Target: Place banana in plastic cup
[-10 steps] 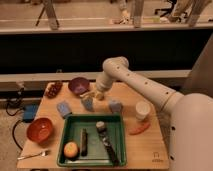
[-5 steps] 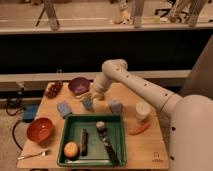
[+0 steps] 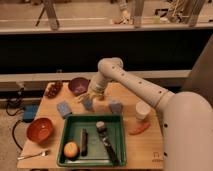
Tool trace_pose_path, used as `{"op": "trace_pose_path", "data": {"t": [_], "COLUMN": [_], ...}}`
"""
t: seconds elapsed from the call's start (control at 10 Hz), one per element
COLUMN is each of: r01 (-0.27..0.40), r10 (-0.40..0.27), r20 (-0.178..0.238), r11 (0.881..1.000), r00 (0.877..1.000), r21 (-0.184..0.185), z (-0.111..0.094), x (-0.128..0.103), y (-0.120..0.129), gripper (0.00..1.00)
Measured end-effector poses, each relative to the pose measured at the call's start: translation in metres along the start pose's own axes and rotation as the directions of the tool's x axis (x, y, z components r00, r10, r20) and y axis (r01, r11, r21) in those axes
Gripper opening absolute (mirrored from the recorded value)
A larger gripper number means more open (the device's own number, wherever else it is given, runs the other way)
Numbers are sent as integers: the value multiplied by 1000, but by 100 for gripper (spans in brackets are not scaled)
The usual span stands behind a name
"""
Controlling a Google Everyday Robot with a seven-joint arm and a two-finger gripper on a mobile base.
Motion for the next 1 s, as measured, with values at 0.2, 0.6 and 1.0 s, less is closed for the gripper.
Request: {"op": "trace_pose_path", "data": {"t": [0.2, 0.6, 1.0], "r01": [-4, -37, -63], "r10": [4, 43, 75], "r20": [2, 73, 105], "r11": [1000, 996, 992], "r00": [1000, 996, 992], "r21": [-26, -82, -110], "z": [5, 14, 18], "x": [-1, 1, 4], "y": [-1, 0, -2], "gripper": [72, 80, 80]}}
